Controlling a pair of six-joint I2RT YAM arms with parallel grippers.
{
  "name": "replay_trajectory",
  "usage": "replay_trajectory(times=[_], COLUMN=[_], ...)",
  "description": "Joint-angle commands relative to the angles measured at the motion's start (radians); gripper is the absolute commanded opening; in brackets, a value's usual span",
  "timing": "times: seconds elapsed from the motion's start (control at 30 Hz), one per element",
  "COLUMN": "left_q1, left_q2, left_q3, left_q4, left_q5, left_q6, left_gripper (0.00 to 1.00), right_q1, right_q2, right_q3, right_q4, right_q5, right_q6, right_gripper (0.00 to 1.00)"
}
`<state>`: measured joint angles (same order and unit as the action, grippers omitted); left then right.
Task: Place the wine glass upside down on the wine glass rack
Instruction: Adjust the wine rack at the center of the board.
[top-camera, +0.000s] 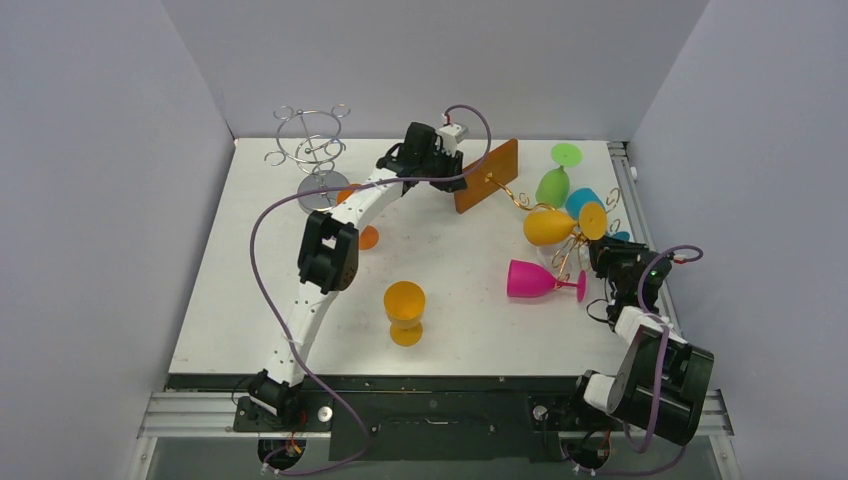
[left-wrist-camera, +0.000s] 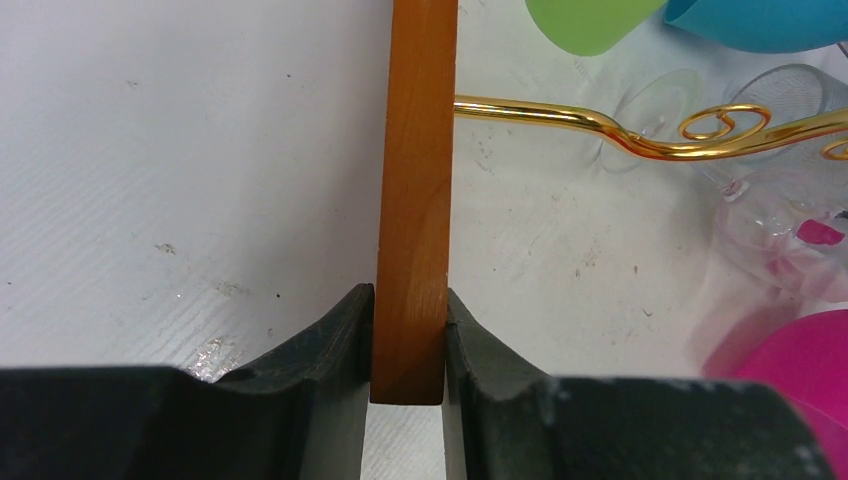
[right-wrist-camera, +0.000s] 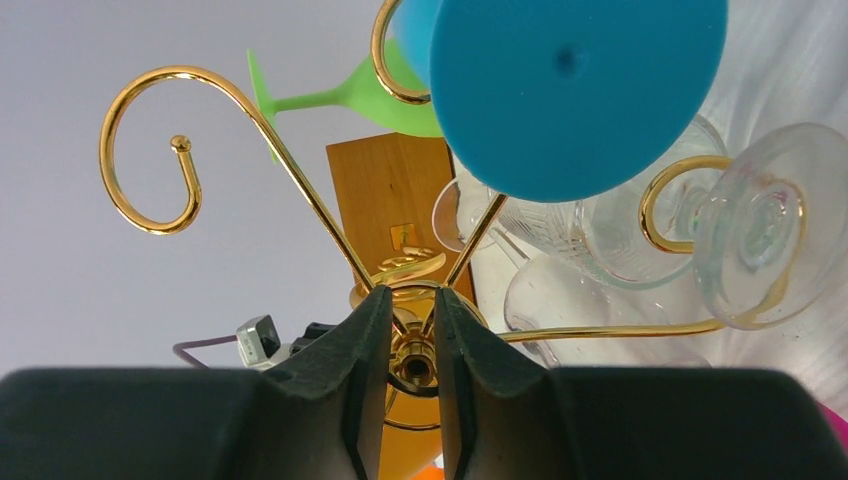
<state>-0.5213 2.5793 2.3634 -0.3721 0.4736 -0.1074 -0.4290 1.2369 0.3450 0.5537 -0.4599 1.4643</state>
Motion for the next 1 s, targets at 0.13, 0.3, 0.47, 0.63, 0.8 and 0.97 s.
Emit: replay_trajectory(times=[0.13, 0.3, 0.47, 0.63, 0.8, 0.97], left_q1=[-0.036, -0.054, -0.066, -0.076, -0.101, -0.125], left_q2=[-0.155, -0.240, -0.269, -0.284, -0.301, -0.318], left_q3=[-0.173, -0.328, -0.404, -0.463, -0.500, -0.547], left_q4=[0.019, 0.088, 0.096, 0.108, 0.110, 0.116], left_q5=[0.091, 0.099, 0.112, 0.132, 0.162, 0.176], left_q6=[-0.074, -0.139, -0.159, -0.175, -0.179, -0.175], left_gripper=[0.11, 0.08, 0.07, 0.06, 0.04, 0.03], right_q1=[0.045, 0.087, 0.142, 0.208, 0.272, 0.343], right_q2=[-0.097, -0.134, -0.160, -0.152, -0.131, -0.086], right_q3=[0.096, 0.177, 0.286, 0.384, 0.491, 0.613], right_q4=[0.043, -0.045, -0.172, -0.243, -0.326, -0.430], right_q5=[-0.007, 0.017, 0.063, 0.103, 0.153, 0.204], right_q6=[0.014, -0.015, -0.075, -0.106, -0.172, -0.247], right_gripper=[0.14, 0.12, 0.10, 0.09, 0.08, 0.07])
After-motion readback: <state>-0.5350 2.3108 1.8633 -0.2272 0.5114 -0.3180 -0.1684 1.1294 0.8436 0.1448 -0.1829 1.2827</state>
